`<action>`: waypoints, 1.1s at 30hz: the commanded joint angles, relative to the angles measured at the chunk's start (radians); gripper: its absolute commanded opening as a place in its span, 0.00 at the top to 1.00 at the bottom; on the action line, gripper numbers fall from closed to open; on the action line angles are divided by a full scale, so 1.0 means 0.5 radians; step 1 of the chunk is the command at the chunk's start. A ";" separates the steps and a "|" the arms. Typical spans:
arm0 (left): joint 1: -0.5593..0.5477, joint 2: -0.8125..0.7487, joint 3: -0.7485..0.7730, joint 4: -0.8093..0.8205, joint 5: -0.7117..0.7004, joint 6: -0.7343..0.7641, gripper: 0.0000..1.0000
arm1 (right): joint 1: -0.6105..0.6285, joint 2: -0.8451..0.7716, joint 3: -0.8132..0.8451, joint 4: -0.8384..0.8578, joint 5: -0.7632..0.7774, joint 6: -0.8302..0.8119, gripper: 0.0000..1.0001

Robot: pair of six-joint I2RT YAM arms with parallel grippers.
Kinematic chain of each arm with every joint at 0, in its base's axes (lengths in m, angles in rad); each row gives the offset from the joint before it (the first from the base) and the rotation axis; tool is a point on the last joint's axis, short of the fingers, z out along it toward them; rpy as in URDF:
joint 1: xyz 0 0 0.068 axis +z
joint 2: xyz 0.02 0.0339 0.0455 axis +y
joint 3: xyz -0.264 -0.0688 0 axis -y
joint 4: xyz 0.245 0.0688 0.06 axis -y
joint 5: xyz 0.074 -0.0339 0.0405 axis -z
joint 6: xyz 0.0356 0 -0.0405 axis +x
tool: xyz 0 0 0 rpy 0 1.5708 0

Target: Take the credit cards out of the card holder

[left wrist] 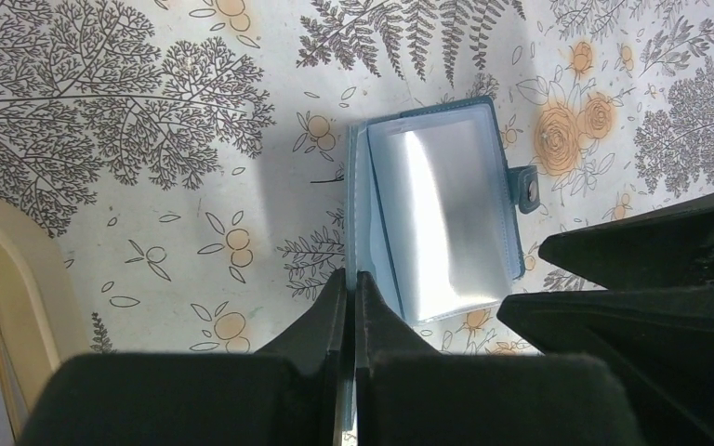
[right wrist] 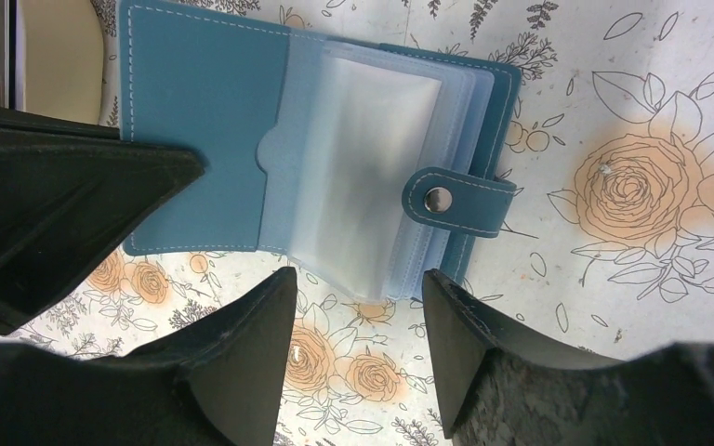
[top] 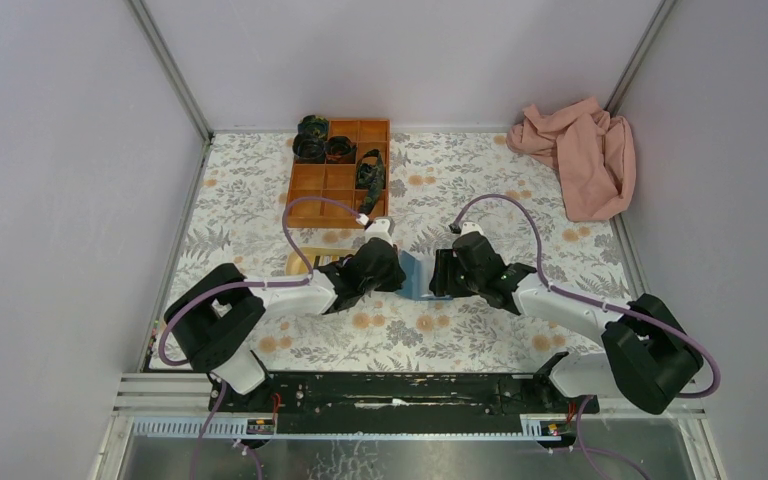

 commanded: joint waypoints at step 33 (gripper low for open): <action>0.034 0.086 -0.067 0.185 0.114 0.010 1.00 | 0.011 0.138 0.039 0.339 -0.190 0.087 0.43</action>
